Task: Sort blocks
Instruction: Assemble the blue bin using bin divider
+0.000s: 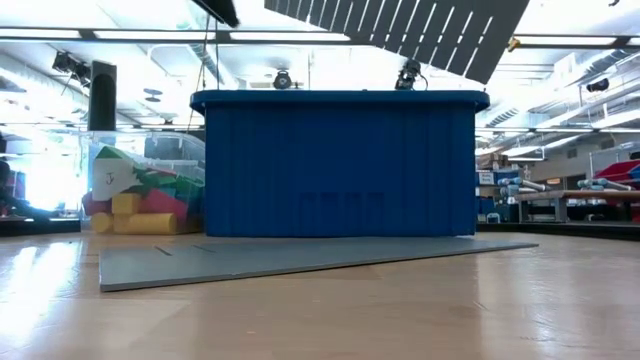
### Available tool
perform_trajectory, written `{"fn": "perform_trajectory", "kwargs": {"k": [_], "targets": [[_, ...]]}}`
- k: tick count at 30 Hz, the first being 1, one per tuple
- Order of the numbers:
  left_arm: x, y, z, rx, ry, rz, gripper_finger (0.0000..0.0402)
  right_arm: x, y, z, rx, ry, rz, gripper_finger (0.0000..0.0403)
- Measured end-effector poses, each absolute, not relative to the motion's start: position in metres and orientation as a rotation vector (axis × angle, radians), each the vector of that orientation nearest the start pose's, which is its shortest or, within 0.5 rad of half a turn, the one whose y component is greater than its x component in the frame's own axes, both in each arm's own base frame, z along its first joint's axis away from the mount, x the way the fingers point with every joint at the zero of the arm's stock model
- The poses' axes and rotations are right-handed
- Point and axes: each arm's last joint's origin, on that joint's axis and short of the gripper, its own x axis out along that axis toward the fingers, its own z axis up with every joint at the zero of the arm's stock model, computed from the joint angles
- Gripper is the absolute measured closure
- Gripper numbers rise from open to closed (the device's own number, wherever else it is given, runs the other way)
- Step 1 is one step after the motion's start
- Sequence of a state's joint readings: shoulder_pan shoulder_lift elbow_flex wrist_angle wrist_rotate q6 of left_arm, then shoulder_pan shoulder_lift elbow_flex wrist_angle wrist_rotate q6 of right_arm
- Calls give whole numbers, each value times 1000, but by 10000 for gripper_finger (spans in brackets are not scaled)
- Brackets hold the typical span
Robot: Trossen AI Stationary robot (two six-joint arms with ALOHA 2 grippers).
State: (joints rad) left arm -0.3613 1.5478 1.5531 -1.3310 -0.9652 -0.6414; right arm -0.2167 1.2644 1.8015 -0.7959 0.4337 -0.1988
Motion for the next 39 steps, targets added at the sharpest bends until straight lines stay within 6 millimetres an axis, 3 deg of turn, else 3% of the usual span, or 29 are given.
{"fn": "perform_trajectory", "kwargs": {"k": [3, 7, 11, 15, 23, 28, 30, 39], "targets": [[289, -56, 353, 244, 909, 603, 183, 201, -66, 509, -247, 330, -624, 401], [310, -19, 360, 204, 906, 389, 183, 199, -76, 509, -258, 335, -621, 401], [317, 17, 363, 138, 882, 255, 183, 197, -80, 509, -253, 336, -590, 401], [320, 35, 352, 70, 914, 159, 183, 196, -81, 506, -268, 366, -566, 401], [340, 44, 315, 142, 999, 205, 194, 196, -82, 504, -267, 388, -570, 401], [356, 47, 299, 156, 1001, 215, 269, 196, -81, 504, -267, 386, -571, 401], [361, 46, 296, 174, 980, 202, 306, 196, -81, 505, -268, 379, -573, 401], [382, 35, 308, 88, 764, 239, 303, 190, -80, 513, -261, 309, -591, 401]]}}
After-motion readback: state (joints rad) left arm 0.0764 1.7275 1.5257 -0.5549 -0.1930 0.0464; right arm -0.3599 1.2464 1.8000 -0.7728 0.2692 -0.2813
